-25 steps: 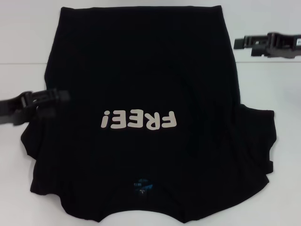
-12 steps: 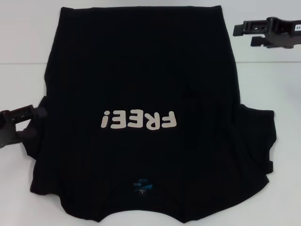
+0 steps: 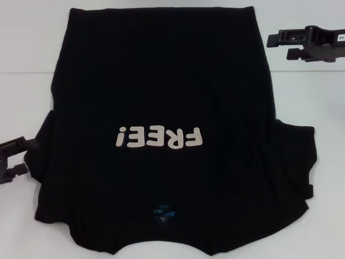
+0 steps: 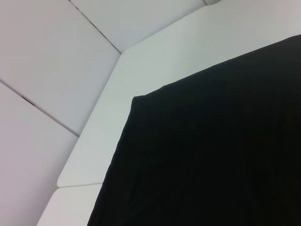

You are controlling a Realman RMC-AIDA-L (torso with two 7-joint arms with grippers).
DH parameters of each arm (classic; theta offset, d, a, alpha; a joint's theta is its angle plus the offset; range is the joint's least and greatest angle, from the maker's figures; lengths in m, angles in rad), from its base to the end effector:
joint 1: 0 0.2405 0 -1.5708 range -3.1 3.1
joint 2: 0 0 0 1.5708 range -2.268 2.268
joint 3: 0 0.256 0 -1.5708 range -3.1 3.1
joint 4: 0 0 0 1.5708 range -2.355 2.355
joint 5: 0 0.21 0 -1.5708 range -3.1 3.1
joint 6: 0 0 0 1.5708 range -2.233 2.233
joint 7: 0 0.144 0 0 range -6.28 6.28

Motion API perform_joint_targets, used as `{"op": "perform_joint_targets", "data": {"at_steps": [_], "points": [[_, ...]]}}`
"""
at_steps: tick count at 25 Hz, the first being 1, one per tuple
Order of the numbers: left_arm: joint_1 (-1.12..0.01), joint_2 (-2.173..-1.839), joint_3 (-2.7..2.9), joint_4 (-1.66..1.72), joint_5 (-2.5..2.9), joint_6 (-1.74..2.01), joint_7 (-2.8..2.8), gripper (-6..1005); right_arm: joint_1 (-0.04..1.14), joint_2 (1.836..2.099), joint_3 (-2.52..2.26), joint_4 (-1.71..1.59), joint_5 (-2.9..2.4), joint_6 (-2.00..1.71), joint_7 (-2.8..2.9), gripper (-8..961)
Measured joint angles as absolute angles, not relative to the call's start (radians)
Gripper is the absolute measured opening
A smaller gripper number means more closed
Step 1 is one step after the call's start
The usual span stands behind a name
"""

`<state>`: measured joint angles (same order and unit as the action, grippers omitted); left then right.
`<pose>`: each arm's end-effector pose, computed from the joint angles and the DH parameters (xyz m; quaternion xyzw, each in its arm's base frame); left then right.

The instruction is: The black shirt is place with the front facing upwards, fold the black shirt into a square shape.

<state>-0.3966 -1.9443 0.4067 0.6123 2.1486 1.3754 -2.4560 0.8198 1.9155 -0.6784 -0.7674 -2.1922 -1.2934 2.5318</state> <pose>-0.3789 0.3081 0.0792 -0.5723 -0.7408 -0.2942 0.1928 0.2031 0.4520 0.0923 -0.7743 0.5553 0.2251 0.2035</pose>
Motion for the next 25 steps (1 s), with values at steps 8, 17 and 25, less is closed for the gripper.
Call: {"op": "perform_joint_targets", "data": {"at_steps": [8, 17, 25], "points": [[-0.403, -1.946, 0.404, 0.595, 2.150, 1.320, -2.467, 857, 0.819, 1.916, -0.678, -0.767, -2.192, -1.286, 2.532, 857], [-0.404, -1.945, 0.399, 0.595, 2.151, 1.319, -2.467, 730, 0.816, 1.916, -0.678, -0.766, -2.192, -1.285, 2.533, 857], [-0.405, -1.944, 0.409, 0.597, 2.164, 1.303, -2.447, 542, 0.814, 1.916, -0.678, -0.765, -2.192, -1.285, 2.533, 857]]}}
